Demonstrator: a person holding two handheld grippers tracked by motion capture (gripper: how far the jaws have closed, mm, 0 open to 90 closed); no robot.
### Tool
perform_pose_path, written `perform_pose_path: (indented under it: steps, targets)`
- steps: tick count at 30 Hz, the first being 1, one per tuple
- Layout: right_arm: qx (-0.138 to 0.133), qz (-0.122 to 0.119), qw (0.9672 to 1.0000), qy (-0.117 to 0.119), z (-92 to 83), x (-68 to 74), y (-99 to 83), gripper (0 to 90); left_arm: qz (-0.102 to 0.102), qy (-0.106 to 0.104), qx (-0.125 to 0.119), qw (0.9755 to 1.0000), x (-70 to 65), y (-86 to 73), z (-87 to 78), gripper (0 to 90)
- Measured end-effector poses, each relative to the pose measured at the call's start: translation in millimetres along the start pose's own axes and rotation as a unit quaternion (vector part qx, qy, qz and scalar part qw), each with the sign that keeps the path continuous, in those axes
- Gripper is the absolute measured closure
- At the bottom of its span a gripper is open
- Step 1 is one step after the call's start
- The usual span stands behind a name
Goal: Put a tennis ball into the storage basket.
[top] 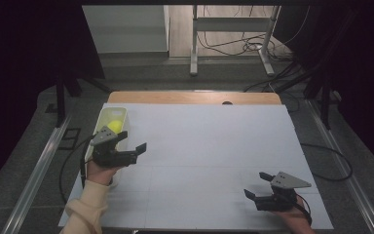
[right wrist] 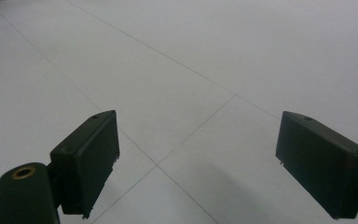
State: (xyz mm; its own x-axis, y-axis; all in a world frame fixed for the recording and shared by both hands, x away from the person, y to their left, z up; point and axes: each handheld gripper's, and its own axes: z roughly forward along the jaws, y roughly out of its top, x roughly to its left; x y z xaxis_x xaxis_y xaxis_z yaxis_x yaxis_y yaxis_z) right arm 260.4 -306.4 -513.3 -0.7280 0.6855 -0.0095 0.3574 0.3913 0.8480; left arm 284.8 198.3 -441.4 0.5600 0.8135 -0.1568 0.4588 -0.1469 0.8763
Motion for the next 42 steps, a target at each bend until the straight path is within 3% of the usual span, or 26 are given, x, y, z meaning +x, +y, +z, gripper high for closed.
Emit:
perform_pose_path:
  steps: [4,7,11,15,18,23,32,37,42]
  targets:
    - [-0.003,-0.001,1.0000,0.001,-1.0,0.7,-0.2,13.8,0.013,-0.013,0.001,0.9998,-14.1,-6.8,2.4,12.3]
    - [-0.002,-0.003,1.0000,0.000,-0.6,1.6,-0.1,13.8,0.020,-0.009,-0.010,0.9997,-25.7,-14.3,3.8,13.0]
    - [-0.003,-0.004,1.0000,-0.002,-1.7,1.9,-0.4,13.8,0.034,-0.033,0.011,0.9988,-41.1,-27.5,10.1,12.9]
    - [-0.010,-0.006,0.9999,-0.002,-4.0,3.1,-0.3,13.8,0.041,-0.035,0.018,0.9984,-50.3,-36.1,13.5,12.8]
    - [-0.013,-0.010,0.9999,0.003,-4.8,4.7,-0.4,13.9,0.070,-0.028,0.030,0.9967,-64.0,-46.4,18.6,12.7]
    - [-0.013,-0.014,0.9998,0.004,-6.3,6.1,-0.7,13.9,0.083,-0.044,0.041,0.9947,-74.9,-58.5,26.5,12.8]
    - [-0.011,-0.013,0.9998,0.006,-6.2,6.0,-1.6,13.8,0.078,-0.051,0.057,0.9940,-76.5,-71.0,37.6,12.7]
    - [-0.012,-0.013,0.9998,0.007,-6.9,6.4,-1.9,13.9,0.056,-0.053,0.055,0.9955,-67.0,-72.0,37.3,12.7]
    - [-0.010,-0.015,0.9998,0.008,-7.3,6.4,-2.0,13.9,0.047,-0.048,0.053,0.9964,-60.1,-72.1,35.8,12.7]
